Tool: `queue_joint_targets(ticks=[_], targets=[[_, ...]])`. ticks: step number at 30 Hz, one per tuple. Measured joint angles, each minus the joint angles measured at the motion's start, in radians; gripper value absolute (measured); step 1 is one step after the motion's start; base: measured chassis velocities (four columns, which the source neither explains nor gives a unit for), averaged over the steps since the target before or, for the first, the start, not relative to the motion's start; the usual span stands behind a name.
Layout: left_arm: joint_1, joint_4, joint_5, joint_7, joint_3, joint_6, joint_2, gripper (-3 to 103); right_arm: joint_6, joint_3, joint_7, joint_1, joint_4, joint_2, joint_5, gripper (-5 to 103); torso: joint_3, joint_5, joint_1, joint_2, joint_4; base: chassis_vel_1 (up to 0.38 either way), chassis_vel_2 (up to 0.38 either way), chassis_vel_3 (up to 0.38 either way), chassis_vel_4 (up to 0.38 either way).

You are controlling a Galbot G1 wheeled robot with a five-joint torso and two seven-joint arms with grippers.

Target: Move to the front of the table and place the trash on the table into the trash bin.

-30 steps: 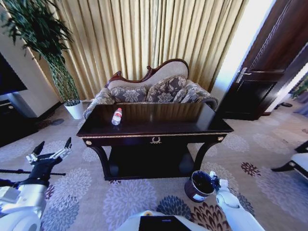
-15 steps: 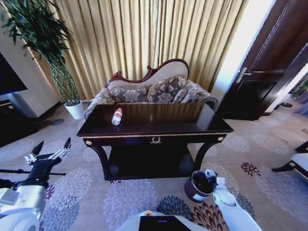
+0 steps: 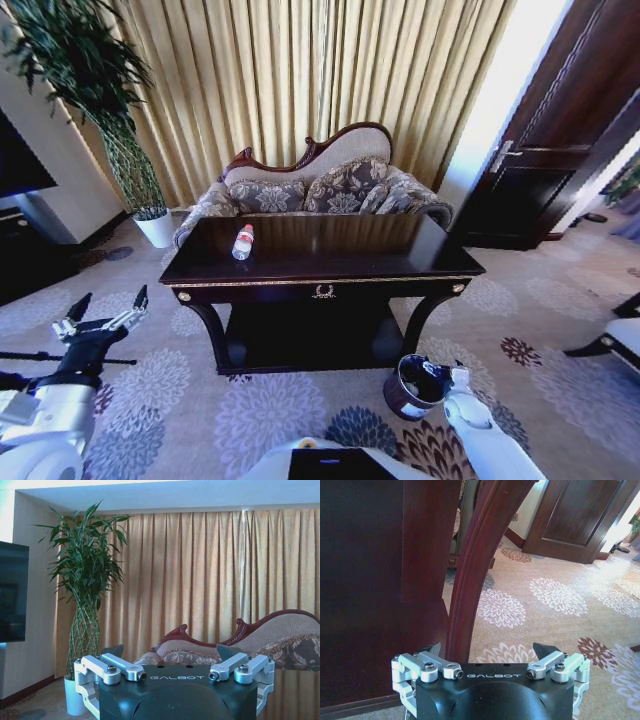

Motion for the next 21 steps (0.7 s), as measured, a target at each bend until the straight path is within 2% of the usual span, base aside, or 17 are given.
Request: queue_joint_targets(ticks=[16, 21], targets=[[0.002, 0.000, 0.001, 0.001, -0.001, -0.002, -0.002, 100, 0.004, 0.005, 0.001, -0.011, 0.012, 0.005, 0.004, 100, 0.000, 0.0000, 0.000, 0.000, 0.0000, 0.000, 0.000, 0.000, 0.000], [0.002, 0.000, 0.001, 0.001, 0.000, -0.002, -0.005, 100, 0.004, 0.024, 0.001, -0.036, 0.090, 0.006, 0.007, 100, 0.000, 0.0000, 0.000, 0.000, 0.0000, 0.000, 0.000, 0.000, 0.000]])
